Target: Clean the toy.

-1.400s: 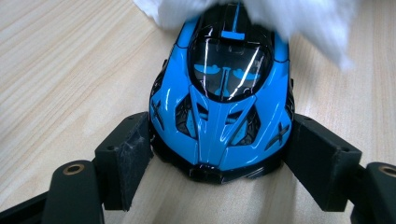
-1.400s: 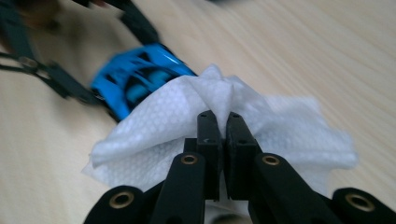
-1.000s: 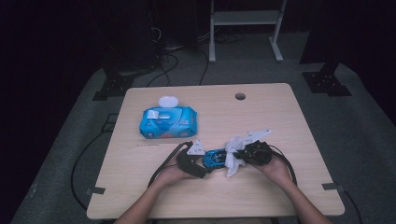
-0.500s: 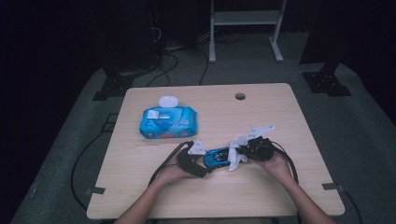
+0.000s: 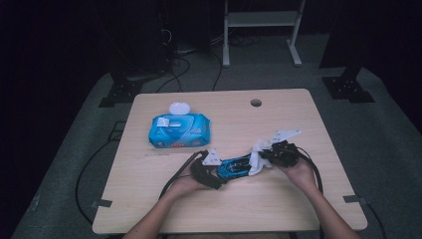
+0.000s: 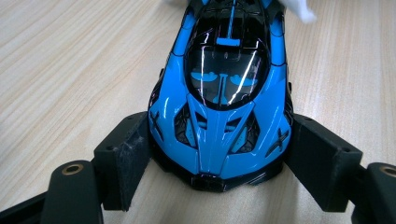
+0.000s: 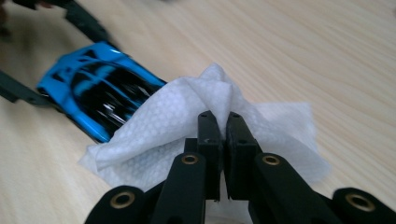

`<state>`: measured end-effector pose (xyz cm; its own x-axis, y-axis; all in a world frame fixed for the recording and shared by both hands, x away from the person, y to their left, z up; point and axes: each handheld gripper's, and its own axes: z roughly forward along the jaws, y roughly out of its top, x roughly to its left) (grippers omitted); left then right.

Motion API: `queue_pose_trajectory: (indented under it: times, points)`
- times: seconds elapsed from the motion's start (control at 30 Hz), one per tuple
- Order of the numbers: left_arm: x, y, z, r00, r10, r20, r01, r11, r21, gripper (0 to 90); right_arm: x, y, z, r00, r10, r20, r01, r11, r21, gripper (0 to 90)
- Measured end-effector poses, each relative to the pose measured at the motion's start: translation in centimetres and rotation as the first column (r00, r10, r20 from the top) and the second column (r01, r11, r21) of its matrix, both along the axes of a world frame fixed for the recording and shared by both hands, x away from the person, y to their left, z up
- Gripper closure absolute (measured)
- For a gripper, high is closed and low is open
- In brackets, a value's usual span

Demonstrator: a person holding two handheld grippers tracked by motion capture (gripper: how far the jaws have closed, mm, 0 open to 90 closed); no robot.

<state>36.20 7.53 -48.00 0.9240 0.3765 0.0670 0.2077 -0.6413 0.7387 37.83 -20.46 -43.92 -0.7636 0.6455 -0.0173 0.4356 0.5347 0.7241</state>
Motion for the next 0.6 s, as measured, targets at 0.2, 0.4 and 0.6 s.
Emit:
queue_pose_trajectory:
  times: [0.2,0.4,0.6]
  points:
    - [0.3,0.3,-0.2,0.9991,0.007,-0.043,-0.008,0.9998,-0.017,25.0,0.8,1.0,-1.0,0.9992,0.030,-0.028,-0.029,0.999,0.024,85.6]
    - [0.1,0.1,0.1,0.9998,0.004,-0.019,-0.004,1.0000,0.001,26.5,-0.5,0.1,-0.1,0.9988,0.037,-0.031,-0.037,0.999,0.005,85.5]
    - [0.2,-0.1,0.1,1.0000,0.005,-0.001,-0.005,1.0000,-0.001,19.9,-0.3,0.7,-0.8,0.9963,0.076,-0.042,-0.071,0.993,0.095,85.5]
